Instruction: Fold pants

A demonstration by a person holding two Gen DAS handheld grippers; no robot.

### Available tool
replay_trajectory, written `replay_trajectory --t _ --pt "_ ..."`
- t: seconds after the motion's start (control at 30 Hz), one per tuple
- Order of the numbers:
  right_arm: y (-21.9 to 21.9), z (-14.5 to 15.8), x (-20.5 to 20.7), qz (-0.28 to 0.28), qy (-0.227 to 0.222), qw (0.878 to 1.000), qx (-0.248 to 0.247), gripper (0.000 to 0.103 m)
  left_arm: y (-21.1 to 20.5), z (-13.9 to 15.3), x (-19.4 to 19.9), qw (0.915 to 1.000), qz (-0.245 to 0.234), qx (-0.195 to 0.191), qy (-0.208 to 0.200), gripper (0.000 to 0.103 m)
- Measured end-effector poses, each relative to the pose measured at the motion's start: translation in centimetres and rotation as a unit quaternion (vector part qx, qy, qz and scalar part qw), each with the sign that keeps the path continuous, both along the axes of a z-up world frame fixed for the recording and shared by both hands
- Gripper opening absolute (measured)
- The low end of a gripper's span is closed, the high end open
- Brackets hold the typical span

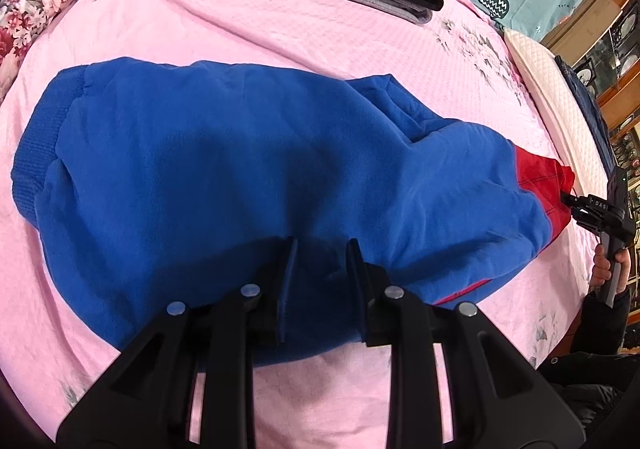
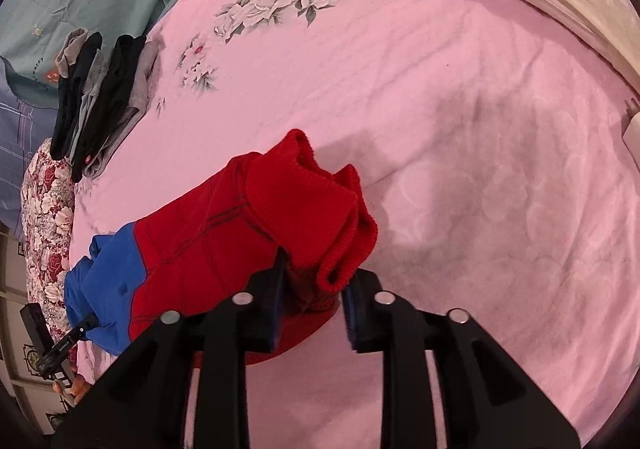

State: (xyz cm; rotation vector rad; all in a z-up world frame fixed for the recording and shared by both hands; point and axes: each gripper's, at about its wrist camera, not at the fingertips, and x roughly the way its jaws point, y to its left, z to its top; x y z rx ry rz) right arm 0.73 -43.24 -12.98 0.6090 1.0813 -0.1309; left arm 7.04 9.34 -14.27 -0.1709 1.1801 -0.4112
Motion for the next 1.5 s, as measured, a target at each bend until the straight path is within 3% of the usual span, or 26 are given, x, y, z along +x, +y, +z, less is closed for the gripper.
replay_trajectory --t 0.07,0.13,0.2,0.23,0.27,0.33,0.37,0.47,0.5,0.63,0.73,0.9,0.97,1.07,1.23,1.27,1.3,1.33,1.5 --pt "-0.2 0.2 0.0 0.0 0.005 1.0 0.005 0.042 -0.5 1.3 -0.6 0.9992 -0.018 -0.036 -0.004 0.026" --pt "-0.6 1.4 -0.5 -0.011 0.012 1.0 -0.004 0.047 -1.3 3.5 -1.2 0.9978 -0.034 -0.04 -0.041 0.03" --pt "-0.4 3.7 -1.2 -0.017 -0.002 0.999 -0.047 0.049 -2.5 5.0 -1.3 0.9959 -0.047 -0.033 -0.07 0.051" --pt "0.0 4.8 -1.5 -0.023 -0.01 0.997 -0.076 0.049 -3.2 5.4 -1.1 0.9949 -0.055 -0.031 -0.078 0.053" --pt "0.7 6.4 -1.7 -0.032 -0.021 0.992 -0.117 0.049 -4.4 5.5 -0.7 0.994 -0.068 -0.026 -0.081 0.053" --pt "2.6 8.8 -1.5 -0.022 -0.051 0.987 -0.15 0.049 -6.1 4.6 0.2 0.9938 -0.085 -0.017 -0.069 0.053" --pt "3.6 9.5 -1.2 -0.007 -0.063 0.988 -0.144 0.049 -7.3 3.4 0.8 0.994 -0.096 -0.012 -0.05 0.052" --pt "8.6 10.9 0.8 0.074 -0.097 0.985 -0.12 0.049 -8.6 0.7 1.4 0.9936 -0.112 -0.011 -0.002 0.031" --pt "10.5 11.1 1.6 0.103 -0.102 0.983 -0.116 0.049 -8.8 -0.1 1.1 0.9931 -0.116 -0.014 0.01 0.031" --pt "18.9 10.4 5.5 0.224 -0.096 0.964 -0.102 0.049 -8.3 -0.4 -1.4 0.9924 -0.12 -0.022 -0.013 0.031" --pt "25.8 8.7 9.0 0.308 -0.079 0.94 -0.12 0.049 -7.9 -0.6 -2.8 0.9913 -0.125 -0.025 -0.033 0.031" --pt "33.3 6.3 14.5 0.38 -0.051 0.912 -0.143 0.048 -6.9 -0.9 -2.3 0.989 -0.13 -0.064 -0.031 0.033" --pt "34.9 4.7 16.5 0.394 -0.03 0.906 -0.153 0.04 -6.9 -1.0 -2.3 0.9879 -0.136 -0.067 -0.033 0.033" --pt "36.2 2.9 18.1 0.411 0.001 0.899 -0.153 0.026 -7.2 -1.0 -2.5 0.9866 -0.145 -0.062 -0.042 0.033" --pt "37.1 1.2 18.5 0.429 0.023 0.894 -0.131 0.026 -7.4 -1.1 -2.6 0.9859 -0.147 -0.066 -0.046 0.031" --pt "37.3 0.7 18.6 0.435 0.028 0.891 -0.126 0.019 -7.4 -1.1 -2.6 0.986 -0.146 -0.068 -0.044 0.031" --pt "37.6 0.4 18.5 0.44 0.032 0.889 -0.124 0.005 -7.4 -1.1 -2.6 0.9861 -0.145 -0.069 -0.044 0.031" --pt "37.9 0.3 18.4 0.443 0.032 0.886 -0.131 0.004 -7.5 -1.1 -2.5 0.9863 -0.144 -0.067 -0.044 0.031" --pt "38.2 4.3 20.6 0.413 -0.015 0.896 -0.165 0.003 -6.8 -1.0 -2.6 0.9871 -0.142 -0.055 -0.049 0.03"
